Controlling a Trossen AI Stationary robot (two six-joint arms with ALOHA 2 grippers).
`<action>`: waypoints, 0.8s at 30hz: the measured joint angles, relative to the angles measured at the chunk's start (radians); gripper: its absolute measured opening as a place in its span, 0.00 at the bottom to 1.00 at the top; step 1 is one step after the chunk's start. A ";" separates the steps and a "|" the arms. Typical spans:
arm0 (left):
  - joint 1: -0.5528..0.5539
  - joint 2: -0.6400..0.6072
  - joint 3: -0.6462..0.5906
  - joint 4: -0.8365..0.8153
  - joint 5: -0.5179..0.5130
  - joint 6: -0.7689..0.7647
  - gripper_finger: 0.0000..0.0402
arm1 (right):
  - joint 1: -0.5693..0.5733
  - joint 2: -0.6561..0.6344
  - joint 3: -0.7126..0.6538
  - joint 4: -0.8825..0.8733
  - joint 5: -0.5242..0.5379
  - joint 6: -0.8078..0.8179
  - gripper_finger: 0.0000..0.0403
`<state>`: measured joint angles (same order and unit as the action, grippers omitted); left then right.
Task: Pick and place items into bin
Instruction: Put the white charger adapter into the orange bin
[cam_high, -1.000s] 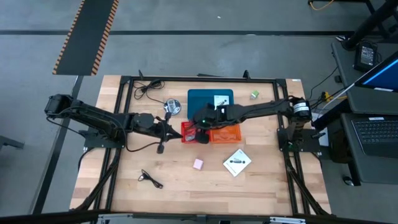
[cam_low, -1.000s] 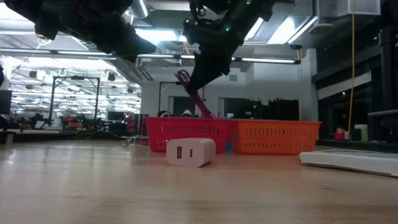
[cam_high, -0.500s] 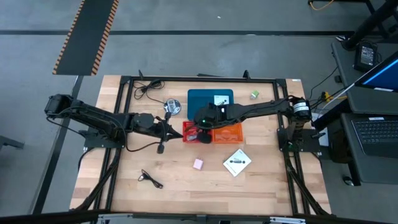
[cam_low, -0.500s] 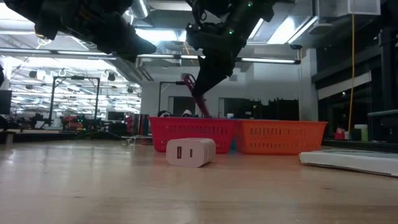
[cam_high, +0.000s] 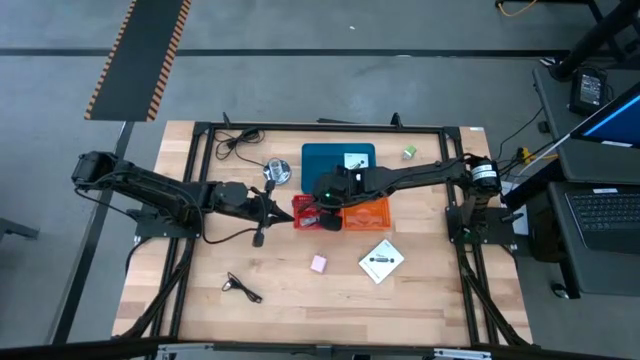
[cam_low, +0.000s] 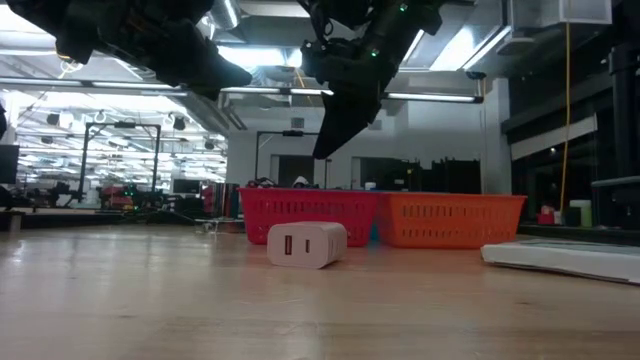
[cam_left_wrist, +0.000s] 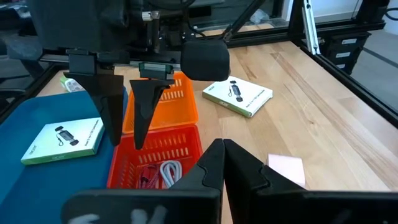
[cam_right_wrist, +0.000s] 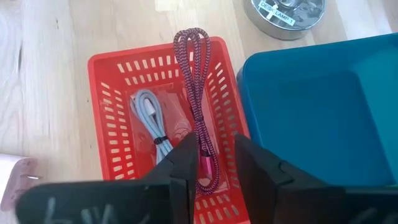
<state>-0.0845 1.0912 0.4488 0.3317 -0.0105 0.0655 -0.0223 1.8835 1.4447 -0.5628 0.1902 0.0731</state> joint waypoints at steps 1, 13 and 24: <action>0.000 0.000 0.000 0.000 0.000 0.000 0.00 | 0.000 0.000 0.007 -0.009 0.000 -0.001 0.18; 0.000 0.001 0.000 0.000 0.000 -0.003 0.00 | 0.079 -0.010 0.143 -0.218 0.053 -0.030 0.00; 0.000 0.001 0.001 0.005 0.000 -0.046 0.00 | 0.189 -0.118 -0.037 -0.109 0.092 0.104 0.00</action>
<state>-0.0845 1.0920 0.4496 0.3370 -0.0105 0.0196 0.1670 1.7655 1.4076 -0.6713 0.2823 0.1768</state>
